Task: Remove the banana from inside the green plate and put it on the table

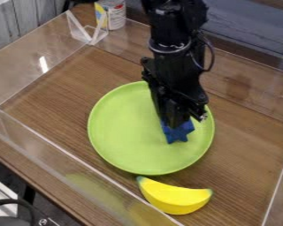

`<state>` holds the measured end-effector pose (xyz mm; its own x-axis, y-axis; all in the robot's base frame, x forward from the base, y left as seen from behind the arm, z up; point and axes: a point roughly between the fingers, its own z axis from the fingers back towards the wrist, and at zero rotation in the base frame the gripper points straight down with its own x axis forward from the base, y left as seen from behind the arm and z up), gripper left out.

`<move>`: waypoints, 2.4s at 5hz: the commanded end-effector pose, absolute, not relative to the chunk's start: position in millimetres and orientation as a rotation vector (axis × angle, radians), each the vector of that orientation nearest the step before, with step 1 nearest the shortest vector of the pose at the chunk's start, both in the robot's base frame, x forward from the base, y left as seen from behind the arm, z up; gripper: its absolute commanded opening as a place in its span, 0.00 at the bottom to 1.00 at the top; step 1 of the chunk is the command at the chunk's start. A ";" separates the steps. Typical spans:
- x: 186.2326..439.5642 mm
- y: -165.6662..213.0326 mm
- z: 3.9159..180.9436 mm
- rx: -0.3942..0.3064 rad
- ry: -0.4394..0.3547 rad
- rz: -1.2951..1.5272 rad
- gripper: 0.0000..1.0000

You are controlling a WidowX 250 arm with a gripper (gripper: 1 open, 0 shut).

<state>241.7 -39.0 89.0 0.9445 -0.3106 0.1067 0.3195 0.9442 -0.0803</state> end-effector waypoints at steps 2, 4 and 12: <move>253.4 -43.7 106.8 -0.107 -0.166 -0.344 0.00; 245.2 -54.9 107.9 -0.120 -0.178 -0.398 0.00; 211.1 -93.4 74.5 -0.186 -0.126 -0.576 0.00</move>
